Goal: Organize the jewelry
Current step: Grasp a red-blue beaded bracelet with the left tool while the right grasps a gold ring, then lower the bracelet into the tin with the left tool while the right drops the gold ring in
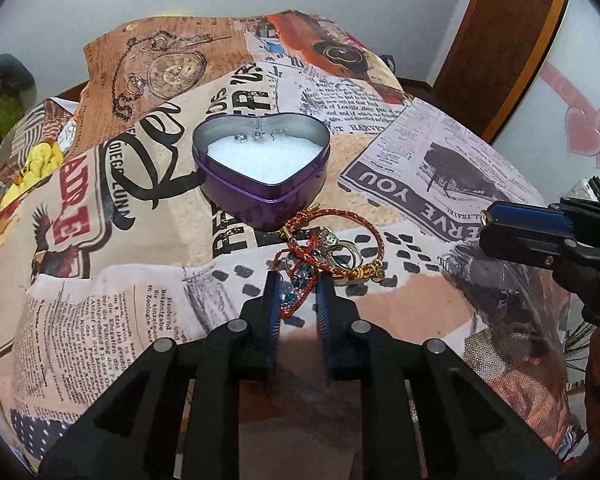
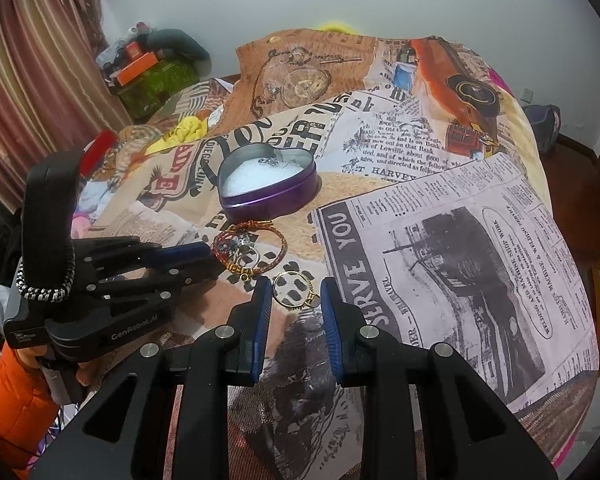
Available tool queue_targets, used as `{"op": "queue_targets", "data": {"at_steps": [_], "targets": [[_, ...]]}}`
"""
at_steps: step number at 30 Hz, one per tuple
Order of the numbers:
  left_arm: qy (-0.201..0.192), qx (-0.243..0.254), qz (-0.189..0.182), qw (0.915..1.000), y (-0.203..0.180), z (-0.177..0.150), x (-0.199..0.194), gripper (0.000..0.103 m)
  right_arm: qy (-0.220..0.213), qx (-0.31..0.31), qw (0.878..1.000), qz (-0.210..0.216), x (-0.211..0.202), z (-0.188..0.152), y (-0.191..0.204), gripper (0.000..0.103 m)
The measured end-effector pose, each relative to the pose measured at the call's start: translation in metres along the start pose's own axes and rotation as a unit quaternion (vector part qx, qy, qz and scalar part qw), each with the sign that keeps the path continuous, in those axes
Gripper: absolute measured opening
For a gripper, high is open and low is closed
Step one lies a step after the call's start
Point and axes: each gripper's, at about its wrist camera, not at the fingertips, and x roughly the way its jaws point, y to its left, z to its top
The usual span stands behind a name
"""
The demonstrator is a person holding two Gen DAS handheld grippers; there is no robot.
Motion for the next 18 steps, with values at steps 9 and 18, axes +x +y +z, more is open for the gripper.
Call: {"op": "queue_targets", "data": {"at_steps": [9,18], "targets": [[-0.022,-0.018,-0.003,0.9996,0.005,-0.005,-0.022,0.006,-0.007,0.000,1.000,0.002,-0.003,0.004,0.002,0.023],[-0.084,-0.012,-0.006,0.9964,0.000,0.008,-0.069,0.006,-0.024,-0.003,1.000,0.004,-0.010,0.013,0.011,0.023]]}}
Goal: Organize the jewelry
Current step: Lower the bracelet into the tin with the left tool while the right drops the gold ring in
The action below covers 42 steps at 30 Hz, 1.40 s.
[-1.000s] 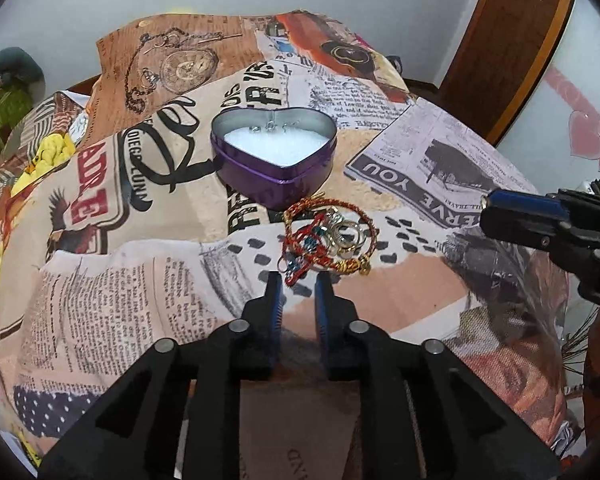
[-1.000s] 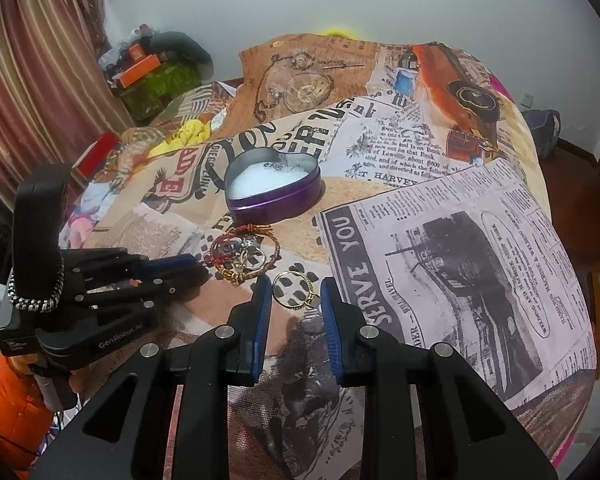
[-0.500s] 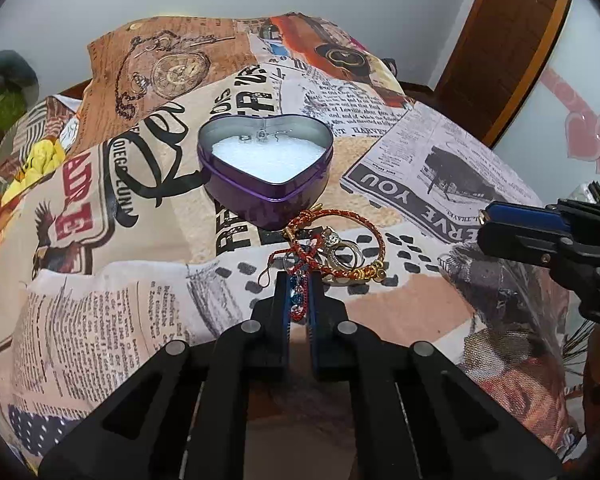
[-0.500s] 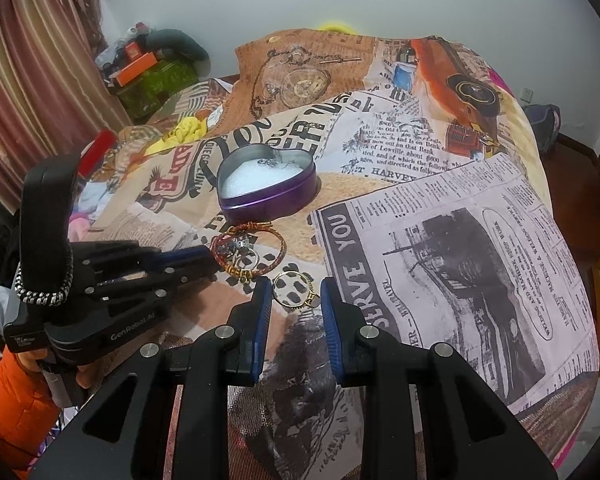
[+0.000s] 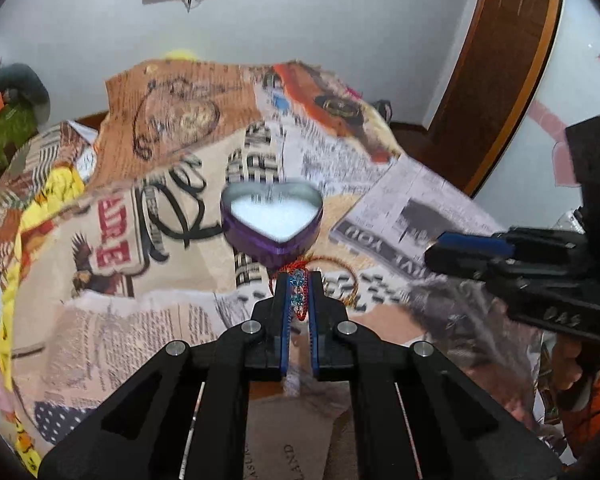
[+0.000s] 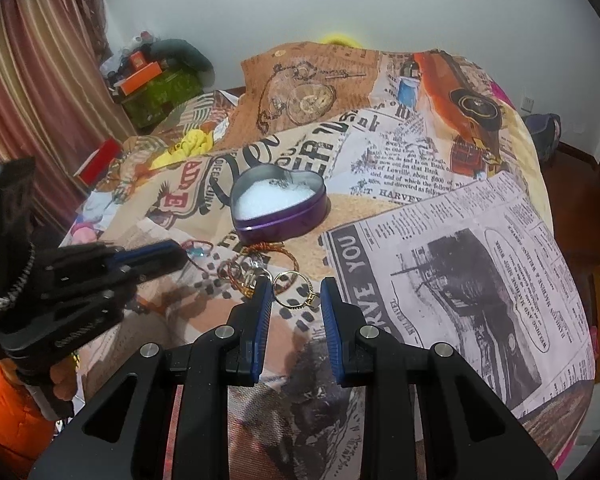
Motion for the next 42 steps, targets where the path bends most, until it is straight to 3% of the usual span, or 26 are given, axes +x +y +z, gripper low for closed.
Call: {"op": "queue_targets", "data": {"at_steps": [11,16,28,42], "targets": [[-0.074,0.016,0.003,0.9972,-0.007,0.033,-0.033,0.006,-0.033,-0.012,0.999,0.001,-0.008,0.024,0.011,0.023],[-0.086,0.001,0.003,0.9963,0.000,0.044,-0.030,0.006,-0.048,-0.013,0.999,0.003,-0.008,0.037,0.012,0.023],[-0.088,-0.011,0.008,0.9960,0.018,0.058,-0.007,0.006,-0.053,-0.021,0.998,0.009,0.012,0.058,0.016,0.023],[-0.070,-0.024,0.011,0.9972,0.034,0.071,0.033,0.006,-0.004,-0.023,1.000,0.011,0.067,0.072,0.002,0.023]]}}
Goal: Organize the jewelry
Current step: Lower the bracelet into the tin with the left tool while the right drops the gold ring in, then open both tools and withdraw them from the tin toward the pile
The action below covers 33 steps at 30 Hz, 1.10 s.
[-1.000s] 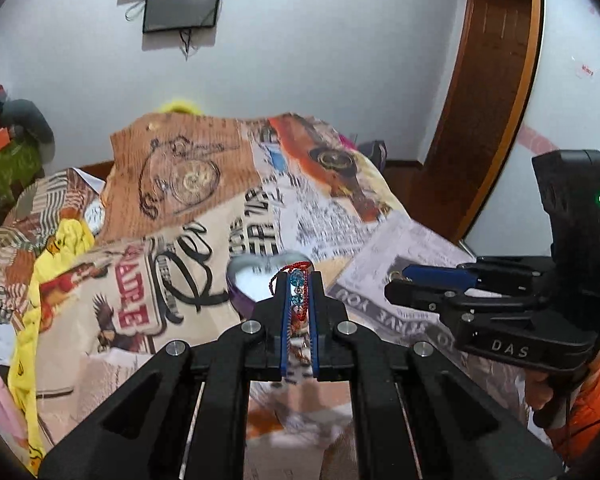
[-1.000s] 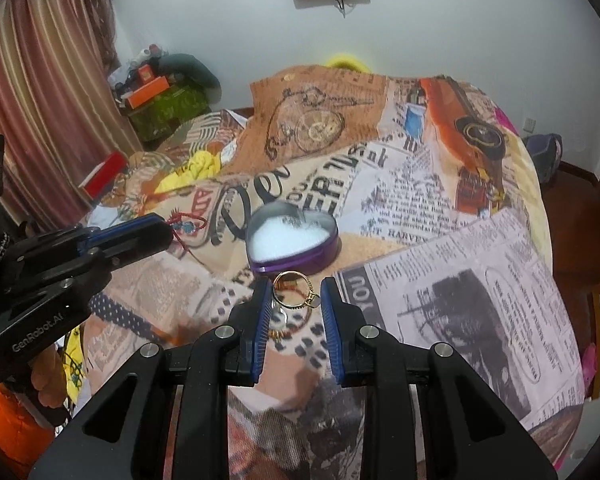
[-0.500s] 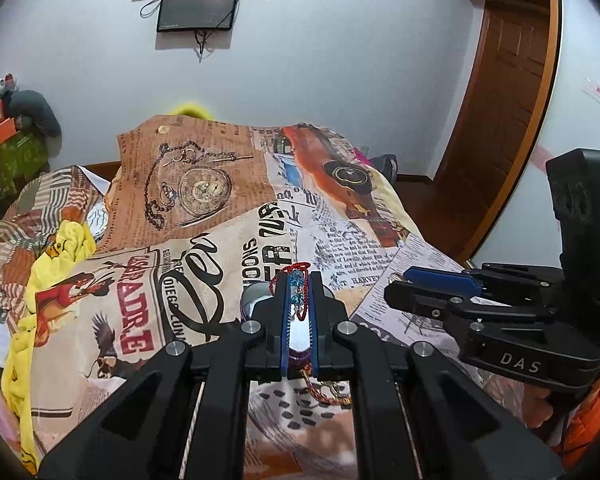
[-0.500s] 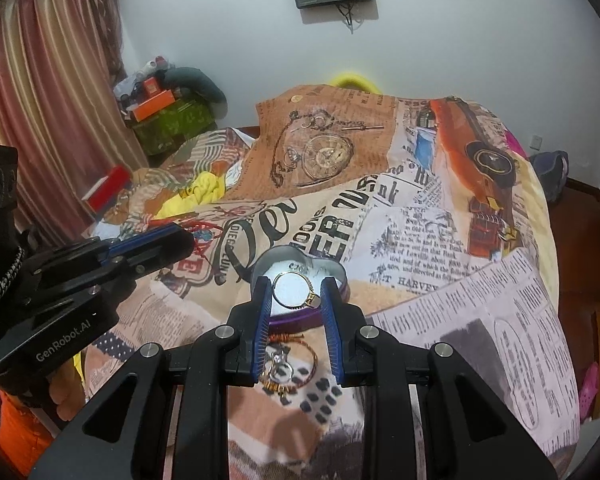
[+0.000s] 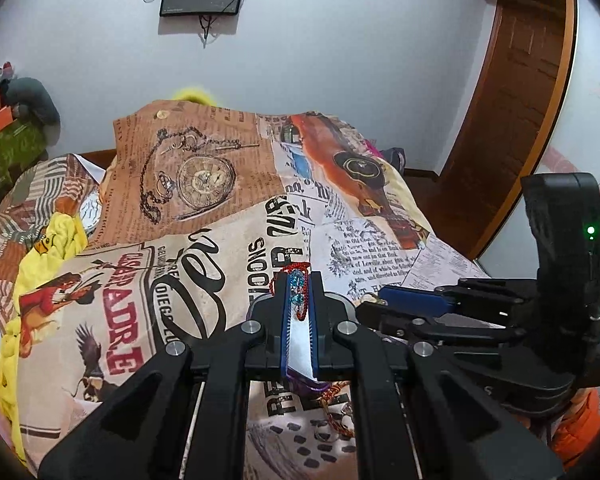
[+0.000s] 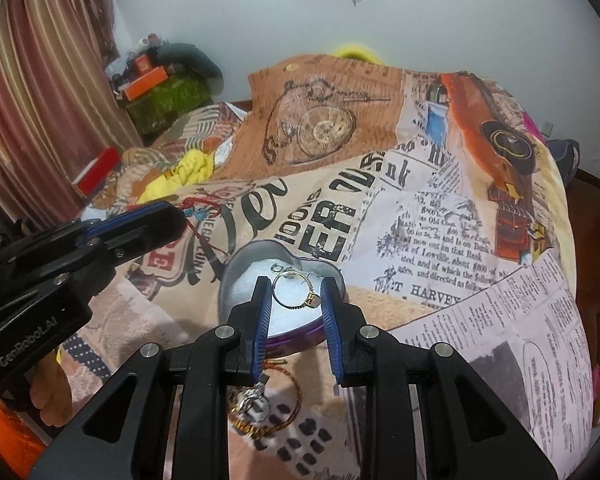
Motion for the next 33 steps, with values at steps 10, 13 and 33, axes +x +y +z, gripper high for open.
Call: {"op": "queue_targets", "data": {"at_steps": [10,13,33], "targets": [[0.040,-0.014,-0.009,0.9991,0.006,-0.010,0.032,0.006,0.031,-0.011,0.999,0.005,0.025,-0.004,-0.002,0.023],[0.055,-0.015,-0.009,0.9983,0.007,-0.014,0.041,0.006,0.036,-0.018,0.999,0.006,0.028,-0.005,0.000,0.023],[0.065,-0.024,0.000,0.9976,0.012,-0.019,0.030,0.011,0.041,-0.034,0.999,0.002,0.033,-0.006,0.007,0.037]]}}
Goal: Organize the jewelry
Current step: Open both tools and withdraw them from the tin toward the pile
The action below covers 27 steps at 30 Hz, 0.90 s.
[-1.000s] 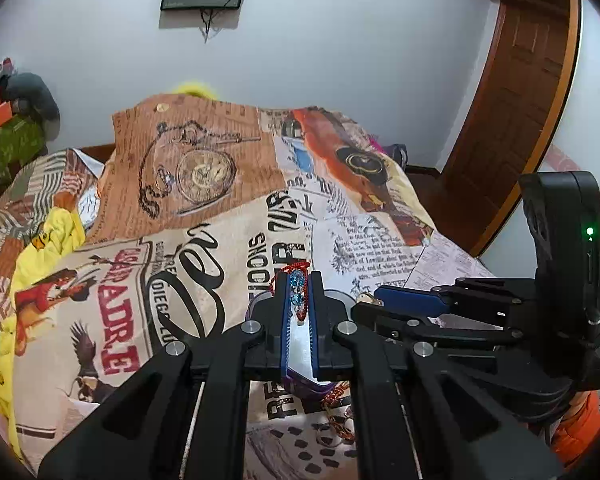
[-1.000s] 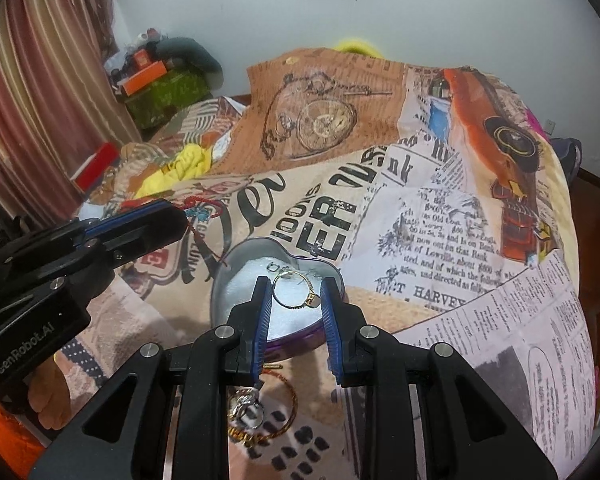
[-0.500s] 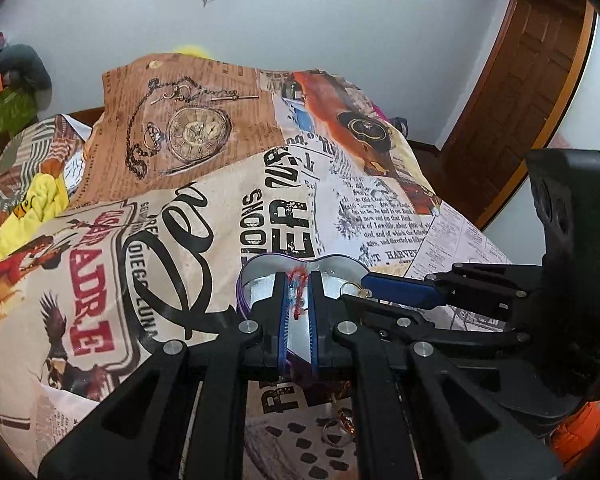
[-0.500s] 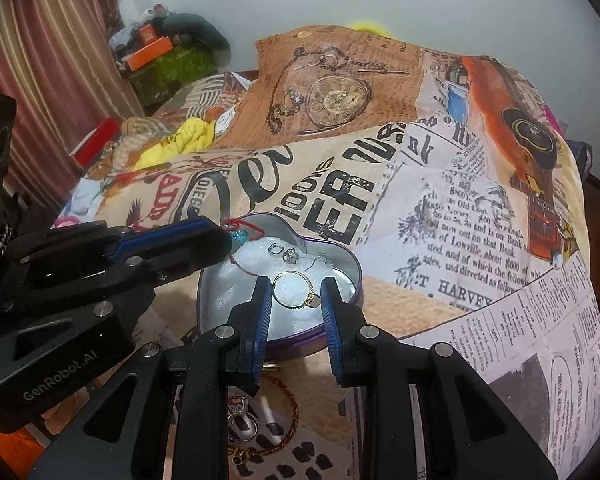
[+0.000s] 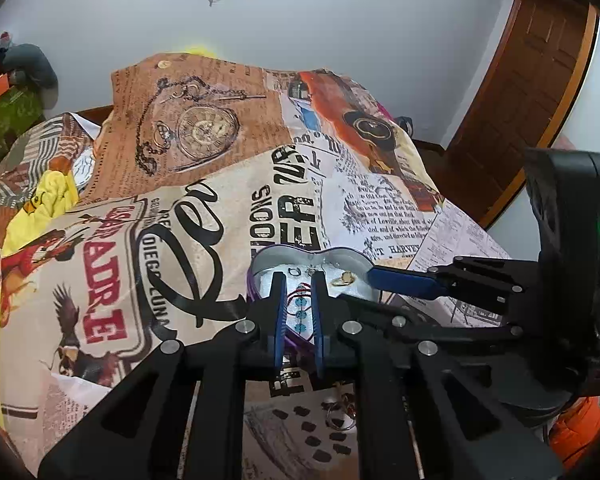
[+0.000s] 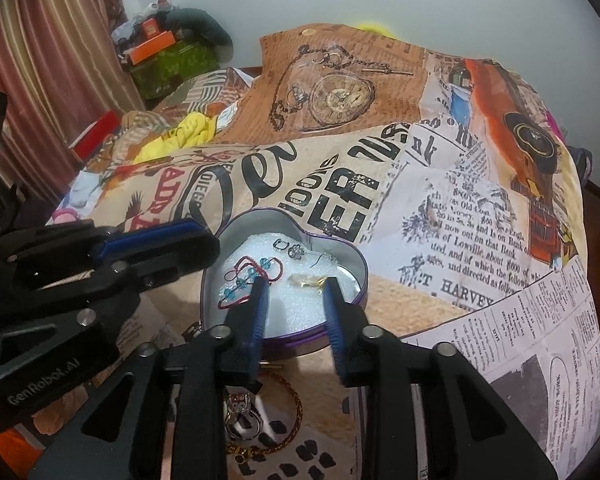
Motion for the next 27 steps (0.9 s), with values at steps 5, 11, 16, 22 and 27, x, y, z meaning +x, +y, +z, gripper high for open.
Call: {"op": "queue_targets", "data": {"at_steps": [5,11,16,22,27], "targets": [[-0.010,-0.003,0.011,0.9999,0.002,0.002,-0.012,0.016,-0.013,0.002,1.000,-0.007,-0.010,0.001,0.001,0.040],[-0.018,0.003,0.016,0.9997,-0.002,0.000,-0.027,0.021,-0.027,-0.001,0.999,-0.021,-0.028,0.000,0.006,0.040],[-0.026,0.015,0.022,0.9993,-0.010,-0.003,-0.043,0.025,-0.038,-0.004,0.999,-0.031,-0.045,-0.003,0.009,0.040],[-0.034,0.020,0.021,0.9990,-0.018,-0.010,-0.059,0.030,-0.045,-0.004,0.998,-0.041,-0.063,-0.011,0.012,0.040],[-0.031,0.025,0.023,0.9989,-0.024,-0.018,-0.067,0.030,-0.049,-0.001,0.998,-0.050,-0.075,-0.021,0.011,0.040]]}}
